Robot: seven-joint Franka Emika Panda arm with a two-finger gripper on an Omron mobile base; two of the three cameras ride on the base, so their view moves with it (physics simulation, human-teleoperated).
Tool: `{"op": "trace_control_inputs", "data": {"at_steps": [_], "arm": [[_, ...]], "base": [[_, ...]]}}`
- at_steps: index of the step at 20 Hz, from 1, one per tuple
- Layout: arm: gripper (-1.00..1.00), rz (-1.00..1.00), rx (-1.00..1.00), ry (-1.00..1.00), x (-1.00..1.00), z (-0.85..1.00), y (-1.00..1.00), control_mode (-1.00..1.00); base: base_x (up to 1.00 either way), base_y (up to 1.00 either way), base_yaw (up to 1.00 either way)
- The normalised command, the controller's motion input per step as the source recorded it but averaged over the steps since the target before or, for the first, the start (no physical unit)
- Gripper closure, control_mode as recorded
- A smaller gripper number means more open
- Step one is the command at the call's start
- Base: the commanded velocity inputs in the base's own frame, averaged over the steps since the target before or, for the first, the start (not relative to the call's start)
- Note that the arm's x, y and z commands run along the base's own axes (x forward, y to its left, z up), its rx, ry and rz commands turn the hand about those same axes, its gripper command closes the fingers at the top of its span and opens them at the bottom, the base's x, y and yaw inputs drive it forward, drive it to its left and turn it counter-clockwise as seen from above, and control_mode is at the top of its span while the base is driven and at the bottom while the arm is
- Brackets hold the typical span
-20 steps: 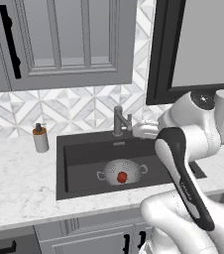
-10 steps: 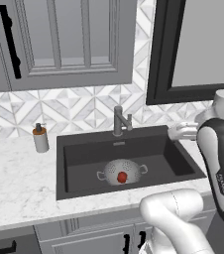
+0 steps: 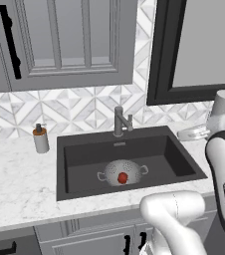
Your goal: Put the colander in the sink, put the apple in the colander, and turn on the sink faucet and pour water over the colander.
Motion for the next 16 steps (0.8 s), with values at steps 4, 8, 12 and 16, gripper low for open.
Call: {"op": "trace_control_inputs", "data": {"at_steps": [4, 8, 12, 16], "arm": [[-1.00, 0.00, 0.04, -0.33, 0.40, -0.46, -0.25, -1.00], [-1.00, 0.00, 0.01, -0.03, 0.52, -0.02, -0.10, -1.00], [-1.00, 0.00, 0.02, 0.00, 0.50, 0.00, -0.17, -1.00], [-1.00, 0.00, 0.02, 0.00, 0.56, -0.01, -0.06, -1.00]], "base": [[0.00, 0.00, 0.00], [0.00, 0.00, 0.00], [0.00, 0.00, 0.00], [0.00, 0.00, 0.00]]}}
